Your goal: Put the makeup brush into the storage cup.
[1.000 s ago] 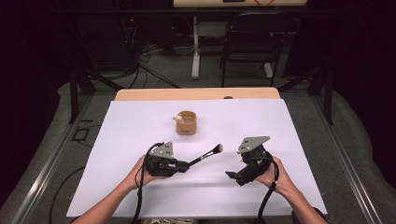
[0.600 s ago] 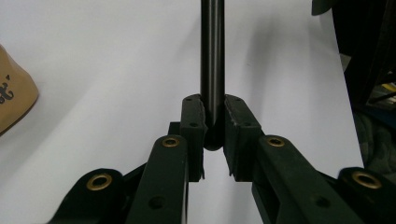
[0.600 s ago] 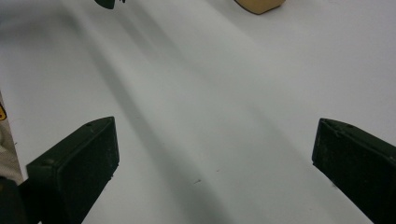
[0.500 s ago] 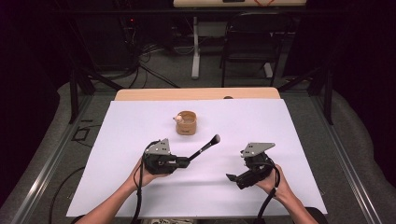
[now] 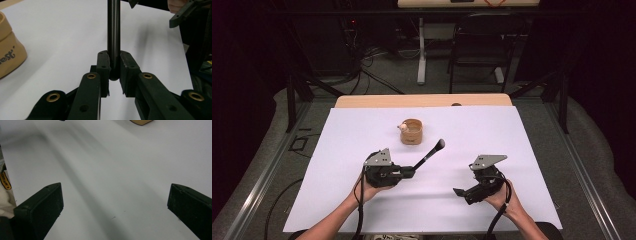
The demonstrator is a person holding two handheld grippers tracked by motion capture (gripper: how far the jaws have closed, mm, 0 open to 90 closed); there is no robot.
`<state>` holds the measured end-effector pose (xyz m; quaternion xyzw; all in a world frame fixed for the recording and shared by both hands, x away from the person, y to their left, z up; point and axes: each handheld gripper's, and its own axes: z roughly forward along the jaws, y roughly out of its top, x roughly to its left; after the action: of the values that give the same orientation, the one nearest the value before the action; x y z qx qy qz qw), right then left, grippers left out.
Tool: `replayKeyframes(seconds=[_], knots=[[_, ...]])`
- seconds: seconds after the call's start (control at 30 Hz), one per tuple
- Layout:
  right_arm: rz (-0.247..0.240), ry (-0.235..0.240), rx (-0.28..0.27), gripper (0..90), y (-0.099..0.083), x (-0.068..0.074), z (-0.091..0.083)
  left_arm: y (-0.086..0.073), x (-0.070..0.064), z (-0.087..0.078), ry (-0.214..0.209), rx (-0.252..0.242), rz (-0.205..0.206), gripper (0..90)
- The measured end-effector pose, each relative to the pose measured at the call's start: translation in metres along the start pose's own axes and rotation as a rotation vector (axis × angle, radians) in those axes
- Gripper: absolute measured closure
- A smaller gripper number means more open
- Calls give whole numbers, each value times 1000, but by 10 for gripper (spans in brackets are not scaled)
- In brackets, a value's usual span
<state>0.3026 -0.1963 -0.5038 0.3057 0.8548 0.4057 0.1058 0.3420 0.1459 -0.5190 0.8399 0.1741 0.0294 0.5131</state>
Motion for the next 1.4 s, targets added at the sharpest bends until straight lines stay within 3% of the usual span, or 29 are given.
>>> replayKeyframes(seconds=[0.27, 0.47, 0.63, 0.83, 1.0, 1.1, 1.4], knots=[[15, 5, -53, 0, 3, 3, -2, 1, -1, 1, 6, -36, -12, 794], [52, 23, -118, 4, 9, 2, -5, 2, -2, 2, 26, -54, -8, 793], [57, 29, -157, 51, 16, 5, -3, 2, -2, 3, 32, -64, -13, 794], [62, 33, -215, 194, 29, 9, 0, 2, -3, 5, 45, -73, -20, 793], [94, 32, -253, 309, 38, 10, 4, 2, -4, 8, 46, -74, -19, 793], [130, 52, -276, 343, 44, 10, 6, 3, -5, 8, 48, -82, -12, 793], [180, 68, -327, 440, 61, 10, 14, 2, -7, 10, 62, -79, -2, 793]])
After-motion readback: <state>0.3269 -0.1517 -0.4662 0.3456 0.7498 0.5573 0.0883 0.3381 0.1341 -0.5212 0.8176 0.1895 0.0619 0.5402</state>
